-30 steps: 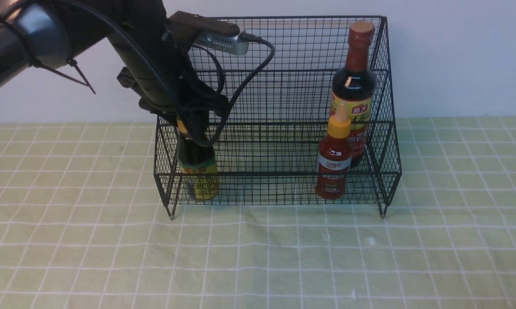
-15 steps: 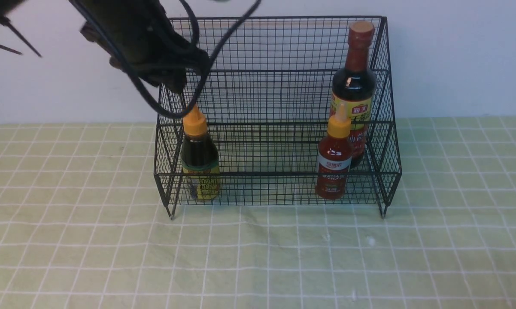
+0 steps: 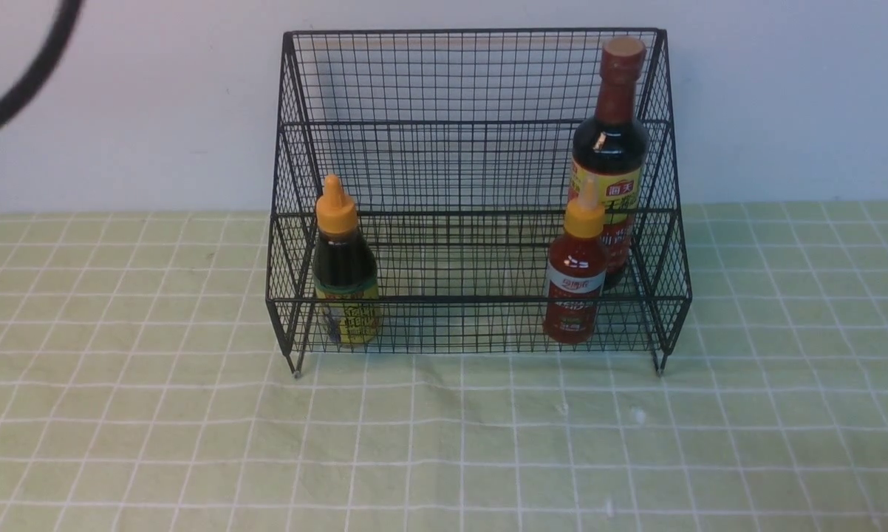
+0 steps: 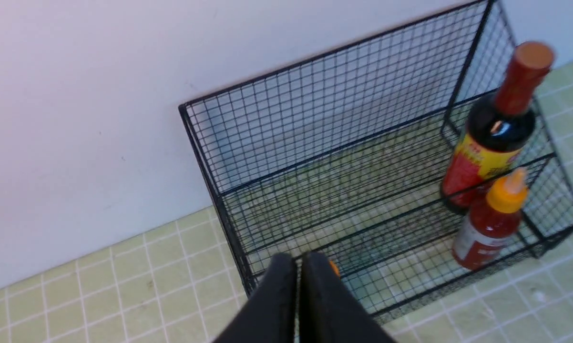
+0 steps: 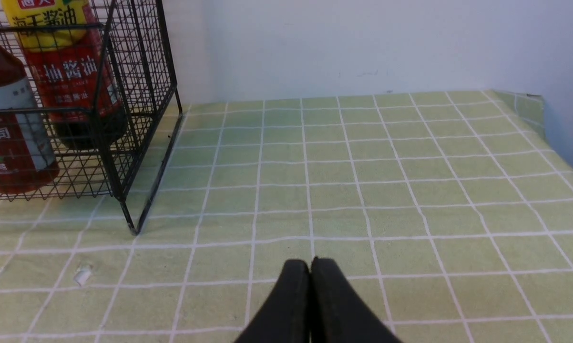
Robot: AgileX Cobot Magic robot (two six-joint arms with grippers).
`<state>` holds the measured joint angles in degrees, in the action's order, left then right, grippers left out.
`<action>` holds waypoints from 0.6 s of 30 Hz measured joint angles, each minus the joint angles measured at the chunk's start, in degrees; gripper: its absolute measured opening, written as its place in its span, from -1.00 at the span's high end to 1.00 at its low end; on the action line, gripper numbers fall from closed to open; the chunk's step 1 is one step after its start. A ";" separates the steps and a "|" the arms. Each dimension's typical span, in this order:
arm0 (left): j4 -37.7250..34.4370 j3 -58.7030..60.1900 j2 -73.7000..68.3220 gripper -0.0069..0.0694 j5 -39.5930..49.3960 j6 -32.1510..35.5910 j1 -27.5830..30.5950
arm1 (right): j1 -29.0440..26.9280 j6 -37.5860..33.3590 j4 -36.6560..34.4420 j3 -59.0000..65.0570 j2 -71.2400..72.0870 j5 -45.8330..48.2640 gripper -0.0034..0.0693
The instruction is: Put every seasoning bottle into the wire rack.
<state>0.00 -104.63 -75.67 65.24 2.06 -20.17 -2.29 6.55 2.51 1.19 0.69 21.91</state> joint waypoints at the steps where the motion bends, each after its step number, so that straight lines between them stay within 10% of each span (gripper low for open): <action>1: -0.49 3.44 3.18 0.83 -1.16 0.90 0.00 | 0.00 0.00 0.00 0.00 0.00 0.00 0.95; 18: -14.41 51.48 43.01 0.83 -29.73 1.36 0.00 | 0.00 -0.02 0.00 0.00 0.00 0.00 0.95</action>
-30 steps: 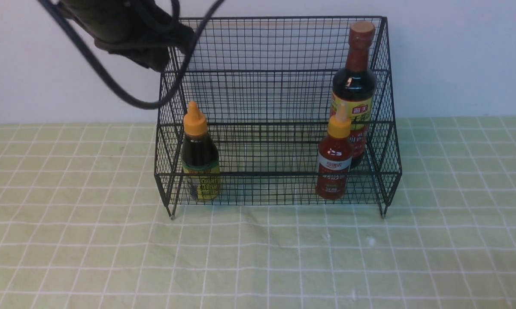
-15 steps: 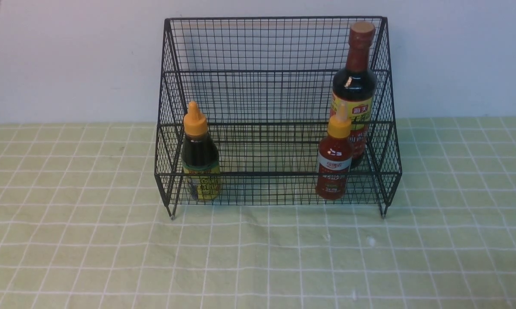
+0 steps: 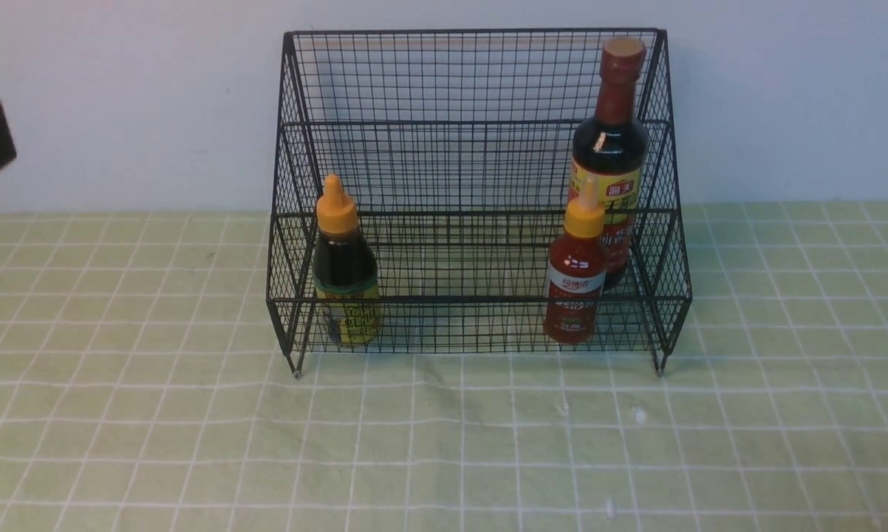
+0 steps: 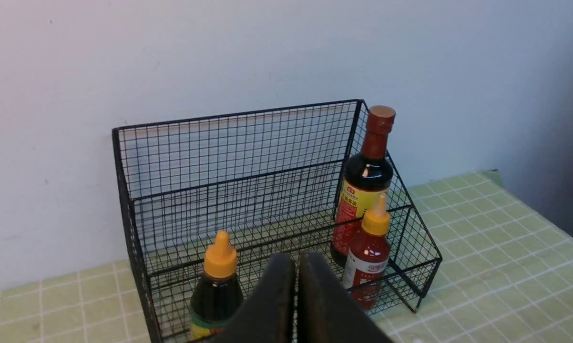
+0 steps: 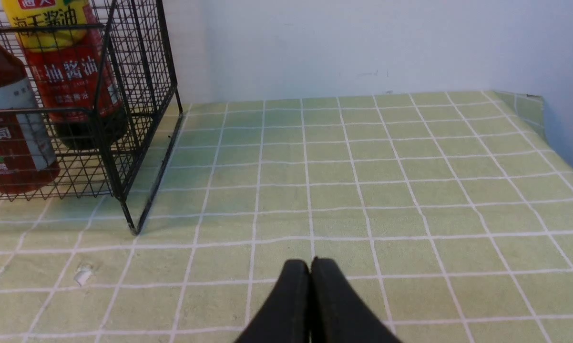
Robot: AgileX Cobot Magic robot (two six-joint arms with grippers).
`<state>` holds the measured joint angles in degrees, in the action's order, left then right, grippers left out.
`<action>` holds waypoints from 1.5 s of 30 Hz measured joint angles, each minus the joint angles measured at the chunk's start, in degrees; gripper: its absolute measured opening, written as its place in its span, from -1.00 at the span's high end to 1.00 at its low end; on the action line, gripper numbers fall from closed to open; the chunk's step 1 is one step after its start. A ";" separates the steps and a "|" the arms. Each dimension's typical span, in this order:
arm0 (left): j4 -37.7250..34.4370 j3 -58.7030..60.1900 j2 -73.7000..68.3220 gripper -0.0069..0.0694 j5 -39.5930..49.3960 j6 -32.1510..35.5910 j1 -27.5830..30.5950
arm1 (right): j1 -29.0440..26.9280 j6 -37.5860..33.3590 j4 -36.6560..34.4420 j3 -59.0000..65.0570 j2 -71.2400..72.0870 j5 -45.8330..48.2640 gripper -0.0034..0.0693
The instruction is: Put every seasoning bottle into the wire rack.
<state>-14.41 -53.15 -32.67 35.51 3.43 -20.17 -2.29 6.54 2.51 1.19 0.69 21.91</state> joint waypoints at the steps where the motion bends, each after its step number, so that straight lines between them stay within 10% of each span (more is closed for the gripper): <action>1: -0.01 0.28 0.27 0.83 0.00 0.16 0.00 | 0.00 0.00 0.00 0.00 0.00 0.00 0.95; 13: 7.38 4.42 7.87 0.83 0.19 2.47 0.00 | 0.00 0.00 0.00 0.00 0.00 0.00 0.95; 22: 19.56 12.96 14.50 0.83 0.41 -7.97 4.60 | 0.00 0.00 0.00 0.00 0.00 0.00 0.95; 33: 15.20 43.98 32.88 0.83 -5.87 -6.15 21.29 | -0.04 0.00 0.00 0.00 0.00 0.00 0.95; 45: 14.41 54.42 33.30 0.83 -12.60 -5.87 22.48 | -0.04 0.00 0.00 0.00 0.00 0.13 0.95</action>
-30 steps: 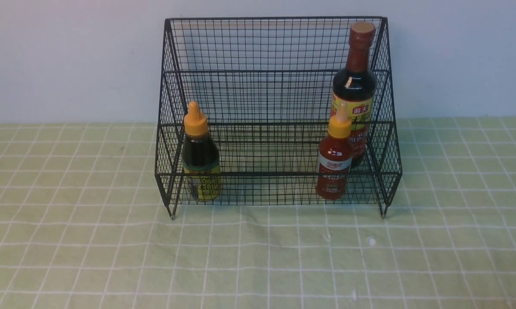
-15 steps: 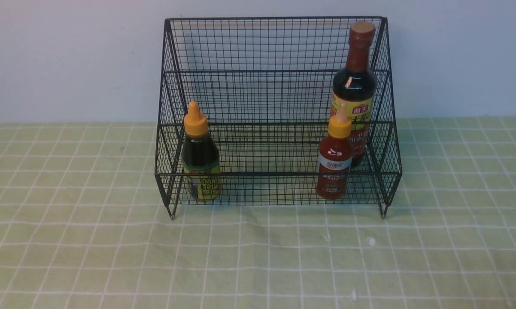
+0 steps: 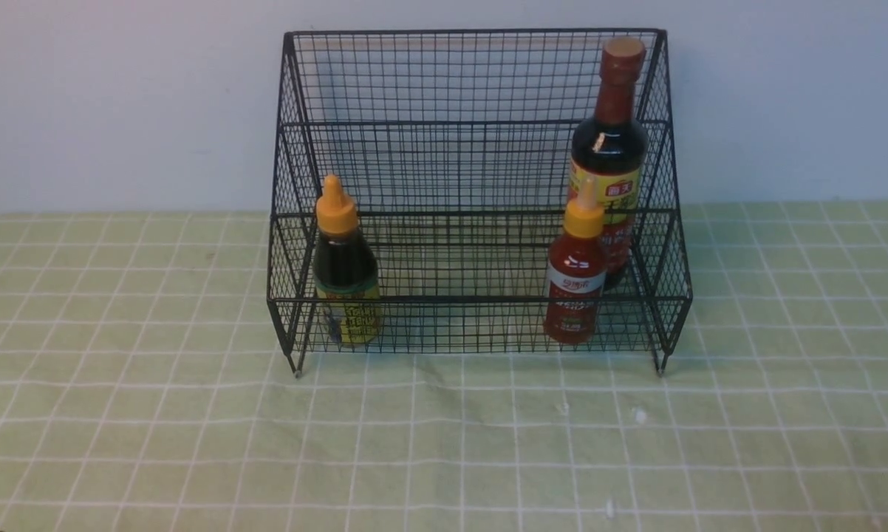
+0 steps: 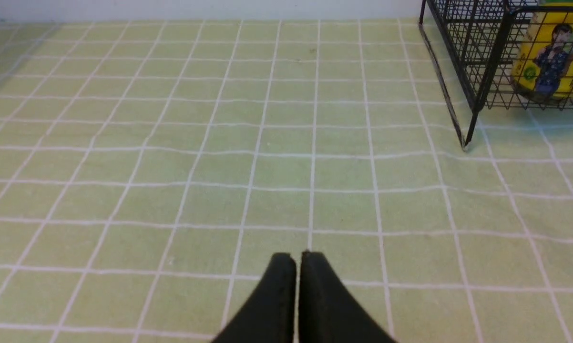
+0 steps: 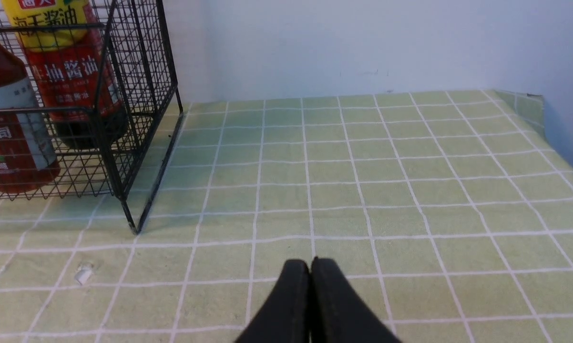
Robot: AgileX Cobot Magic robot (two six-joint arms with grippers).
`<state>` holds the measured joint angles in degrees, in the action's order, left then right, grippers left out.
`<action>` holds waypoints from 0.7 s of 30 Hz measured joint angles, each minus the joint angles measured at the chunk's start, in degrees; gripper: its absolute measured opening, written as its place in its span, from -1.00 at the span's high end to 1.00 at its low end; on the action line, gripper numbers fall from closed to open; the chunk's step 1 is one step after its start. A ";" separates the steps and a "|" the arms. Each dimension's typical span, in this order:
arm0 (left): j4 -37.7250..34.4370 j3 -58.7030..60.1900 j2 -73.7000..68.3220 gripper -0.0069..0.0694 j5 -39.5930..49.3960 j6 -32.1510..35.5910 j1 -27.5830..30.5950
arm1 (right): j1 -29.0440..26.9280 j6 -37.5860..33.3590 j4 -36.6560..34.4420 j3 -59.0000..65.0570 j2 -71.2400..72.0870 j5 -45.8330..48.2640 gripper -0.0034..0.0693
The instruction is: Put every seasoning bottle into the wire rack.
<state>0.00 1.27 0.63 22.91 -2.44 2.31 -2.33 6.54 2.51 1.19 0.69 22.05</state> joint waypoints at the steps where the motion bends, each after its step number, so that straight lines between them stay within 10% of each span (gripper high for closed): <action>1: 0.00 0.00 0.00 0.83 -0.12 0.00 0.00 | 0.00 0.00 0.00 0.00 0.00 0.00 0.95; 21: 0.00 0.11 0.00 0.83 -0.69 0.13 -0.54 | 0.00 0.00 0.00 0.00 0.00 0.00 0.95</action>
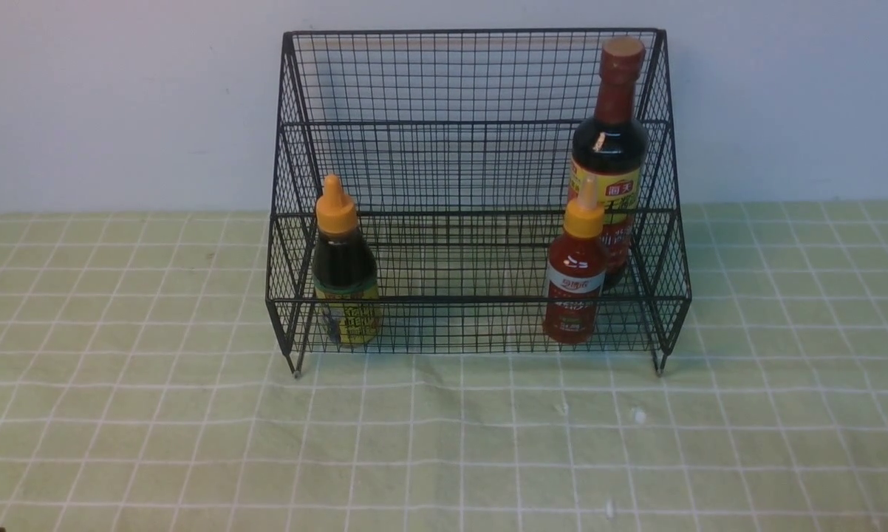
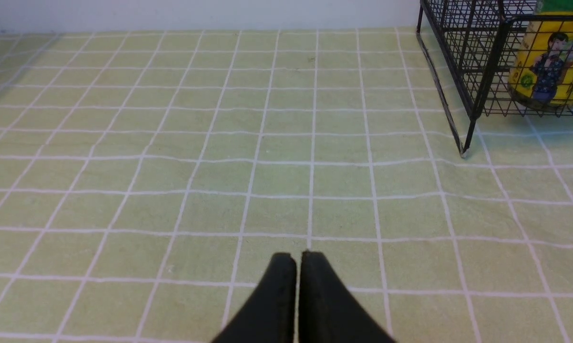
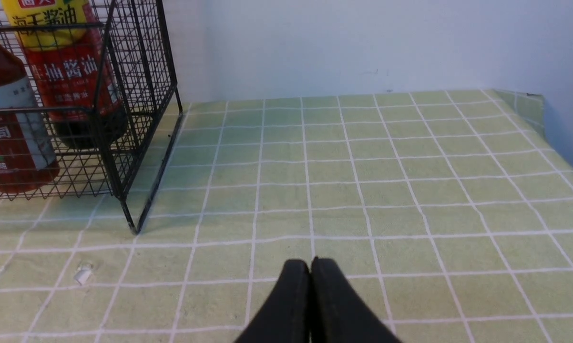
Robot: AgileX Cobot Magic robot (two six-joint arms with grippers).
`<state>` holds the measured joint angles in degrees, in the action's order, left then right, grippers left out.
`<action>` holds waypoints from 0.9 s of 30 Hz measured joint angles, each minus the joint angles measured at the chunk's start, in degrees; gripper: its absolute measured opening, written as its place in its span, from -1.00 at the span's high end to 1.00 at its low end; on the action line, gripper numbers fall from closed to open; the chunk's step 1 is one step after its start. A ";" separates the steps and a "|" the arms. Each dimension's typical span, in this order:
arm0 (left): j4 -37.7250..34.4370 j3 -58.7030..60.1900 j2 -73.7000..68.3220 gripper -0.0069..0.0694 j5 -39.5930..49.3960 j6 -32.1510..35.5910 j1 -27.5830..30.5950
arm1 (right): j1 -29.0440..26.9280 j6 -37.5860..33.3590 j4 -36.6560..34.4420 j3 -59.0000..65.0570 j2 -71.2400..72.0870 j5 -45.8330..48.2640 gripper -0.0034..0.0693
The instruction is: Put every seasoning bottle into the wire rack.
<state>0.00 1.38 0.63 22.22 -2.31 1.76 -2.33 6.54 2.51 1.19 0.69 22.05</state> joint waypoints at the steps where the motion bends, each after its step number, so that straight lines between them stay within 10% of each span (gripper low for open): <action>1: 0.00 0.00 0.00 0.83 0.00 0.00 -0.36 | 0.00 0.00 0.00 0.00 0.00 0.00 0.95; 27: 0.00 0.00 0.00 0.83 0.00 0.00 -1.30 | 0.00 0.00 0.00 0.00 0.00 0.00 0.95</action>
<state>0.00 1.38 0.63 22.22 -2.31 0.47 -2.33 6.54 2.51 1.19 0.69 22.05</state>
